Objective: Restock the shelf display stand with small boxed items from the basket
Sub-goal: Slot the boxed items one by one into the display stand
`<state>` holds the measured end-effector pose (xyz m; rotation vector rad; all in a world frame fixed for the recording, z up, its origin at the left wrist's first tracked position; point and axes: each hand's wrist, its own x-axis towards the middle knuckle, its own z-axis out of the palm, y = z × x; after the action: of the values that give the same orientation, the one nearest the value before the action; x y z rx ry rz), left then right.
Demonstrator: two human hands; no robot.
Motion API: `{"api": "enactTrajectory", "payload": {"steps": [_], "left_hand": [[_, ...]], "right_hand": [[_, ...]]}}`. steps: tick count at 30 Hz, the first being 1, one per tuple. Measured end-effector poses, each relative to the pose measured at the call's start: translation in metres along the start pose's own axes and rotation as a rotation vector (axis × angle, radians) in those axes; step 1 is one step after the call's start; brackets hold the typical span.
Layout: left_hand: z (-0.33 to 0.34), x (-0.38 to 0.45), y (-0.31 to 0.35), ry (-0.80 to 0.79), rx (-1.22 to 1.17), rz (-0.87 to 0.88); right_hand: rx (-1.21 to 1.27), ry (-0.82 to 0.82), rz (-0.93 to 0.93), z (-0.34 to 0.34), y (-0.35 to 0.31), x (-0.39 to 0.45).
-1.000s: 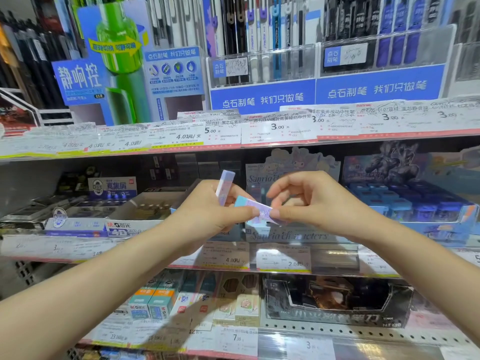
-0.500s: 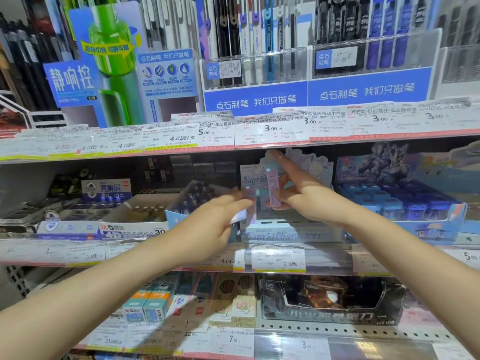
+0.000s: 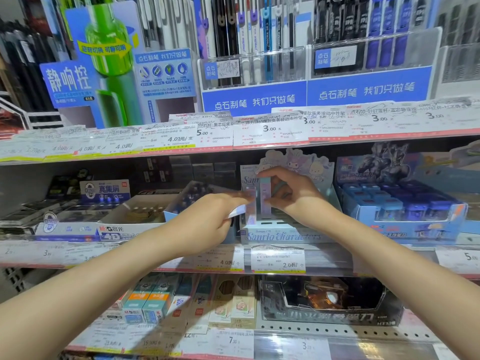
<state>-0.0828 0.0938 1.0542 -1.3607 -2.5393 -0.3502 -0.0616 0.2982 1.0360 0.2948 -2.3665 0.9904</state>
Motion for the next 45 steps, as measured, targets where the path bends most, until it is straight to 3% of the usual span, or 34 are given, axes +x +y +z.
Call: {"api": "enactTrajectory", "payload": {"steps": [10,14,16,18,20,22,25,28,33,38,43,45], "left_hand": [[0.003,0.001,-0.004,0.018,-0.014,0.029],[0.002,-0.003,-0.001,0.151,-0.093,0.104],[0.002,-0.003,0.002,0.322,-0.275,0.081],[-0.004,-0.003,0.014,0.38,-0.748,-0.081],[-0.009,-0.002,0.024,0.256,-1.214,-0.216],[-0.012,-0.004,0.027,0.071,-1.467,-0.268],[-0.013,-0.007,0.025,-0.156,-1.714,-0.291],[-0.008,-0.008,0.022,-0.264,-1.827,-0.296],[-0.003,-0.006,0.025,-0.309,-1.849,-0.333],[0.0,-0.005,0.028,-0.184,-1.792,-0.239],[0.004,0.003,0.015,0.276,-1.122,-0.251],[0.006,0.002,0.005,0.436,-0.664,-0.13]], "right_hand": [[0.046,0.073,-0.012,0.005,0.002,0.0],[0.164,0.0,0.072,-0.001,-0.005,0.001],[0.134,-0.053,0.121,-0.005,-0.006,0.003],[0.201,-0.028,0.14,-0.005,-0.008,0.003],[0.31,0.087,0.133,-0.006,-0.017,0.0],[0.373,0.154,0.102,-0.01,-0.033,-0.004],[0.413,0.066,0.021,-0.017,-0.061,-0.011],[0.465,-0.058,0.004,-0.018,-0.082,-0.015],[0.44,-0.22,0.049,-0.013,-0.086,-0.014],[0.424,-0.232,0.051,-0.015,-0.08,-0.014],[0.533,-0.121,0.091,-0.035,-0.065,-0.01],[0.43,-0.06,0.082,-0.038,-0.057,-0.01]]}}
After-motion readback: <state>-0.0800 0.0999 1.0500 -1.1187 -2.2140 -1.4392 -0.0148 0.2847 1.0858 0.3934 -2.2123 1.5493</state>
